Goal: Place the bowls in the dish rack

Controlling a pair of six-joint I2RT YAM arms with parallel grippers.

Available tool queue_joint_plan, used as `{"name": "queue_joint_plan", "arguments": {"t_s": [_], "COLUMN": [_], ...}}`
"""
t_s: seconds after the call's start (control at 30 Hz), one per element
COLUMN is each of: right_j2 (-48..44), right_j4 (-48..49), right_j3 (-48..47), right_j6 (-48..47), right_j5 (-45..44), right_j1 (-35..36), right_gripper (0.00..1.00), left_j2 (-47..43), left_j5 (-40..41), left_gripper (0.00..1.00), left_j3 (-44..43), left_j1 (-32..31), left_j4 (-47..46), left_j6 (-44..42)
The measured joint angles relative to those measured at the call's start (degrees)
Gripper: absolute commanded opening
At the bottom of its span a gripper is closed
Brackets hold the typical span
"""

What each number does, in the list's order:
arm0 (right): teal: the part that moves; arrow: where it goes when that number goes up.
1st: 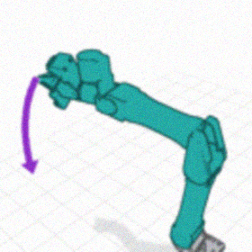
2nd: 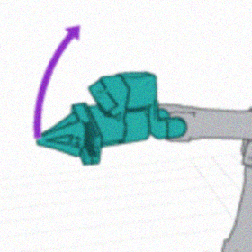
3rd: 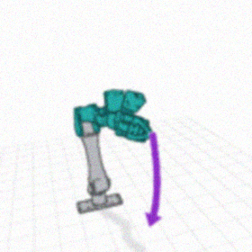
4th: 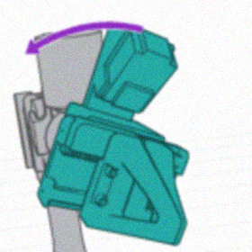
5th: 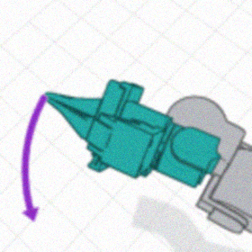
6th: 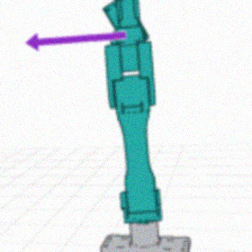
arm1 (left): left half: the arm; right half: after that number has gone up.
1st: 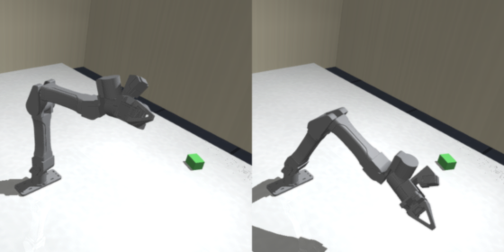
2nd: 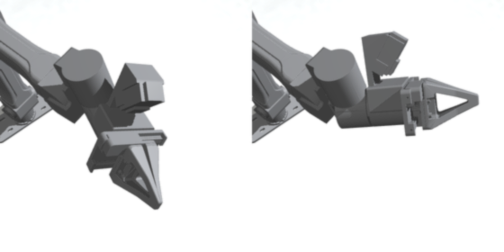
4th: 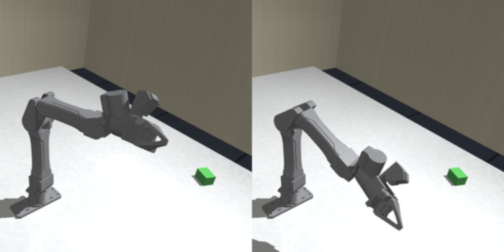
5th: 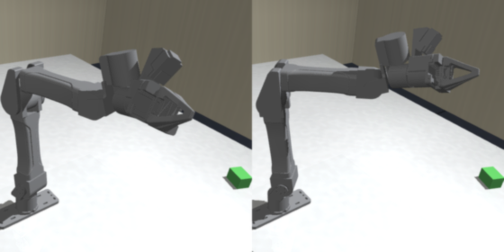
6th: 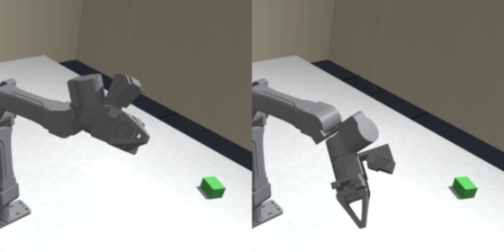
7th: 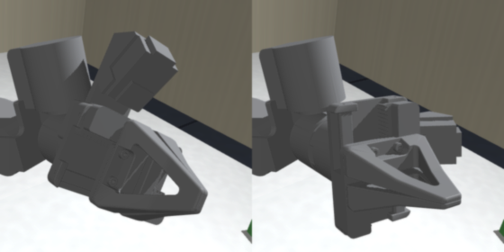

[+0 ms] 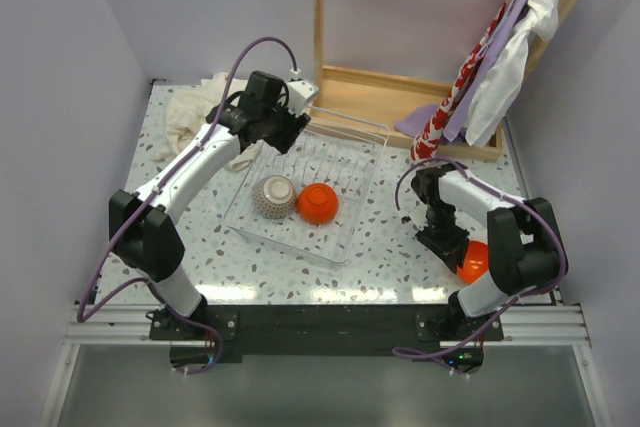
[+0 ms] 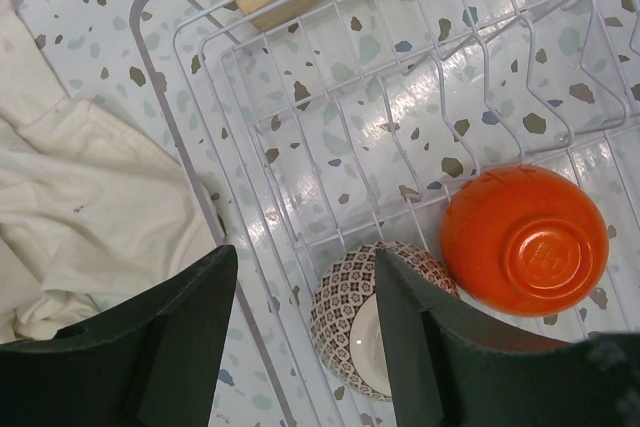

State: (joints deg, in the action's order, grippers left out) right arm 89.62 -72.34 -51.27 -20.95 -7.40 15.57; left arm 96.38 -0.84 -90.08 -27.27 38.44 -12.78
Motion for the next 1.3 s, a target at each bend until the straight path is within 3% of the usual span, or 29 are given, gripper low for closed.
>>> {"name": "queue_joint_plan", "arguments": {"t_s": [0.1,0.4,0.63,1.3], "right_j2": [0.0,-6.34,-10.03,-9.9], "right_j4": [0.02,-0.94,-3.15,-4.31], "right_j3": [0.07,0.24,-2.89,-23.06], "right_j6": [-0.46,-2.29,-4.61,-9.55], "right_j5": [-0.96,-0.13,6.93,31.52], "right_j1": [0.0,4.09,10.25,13.42], "right_gripper": [0.15,0.0,0.0,0.0], "left_j2": [0.0,0.0,0.0,-3.74], "left_j5": [-0.02,-0.17,-0.2,-1.75], "left_gripper": [0.63,0.62,0.62,0.58], "left_j3": [0.0,0.0,0.0,8.24], "left_j1": [0.0,0.0,0.04,4.22], "left_j4": [-0.02,-0.02,-0.04,0.04], "left_j6": [0.0,-0.02,-0.09,-1.6]}}
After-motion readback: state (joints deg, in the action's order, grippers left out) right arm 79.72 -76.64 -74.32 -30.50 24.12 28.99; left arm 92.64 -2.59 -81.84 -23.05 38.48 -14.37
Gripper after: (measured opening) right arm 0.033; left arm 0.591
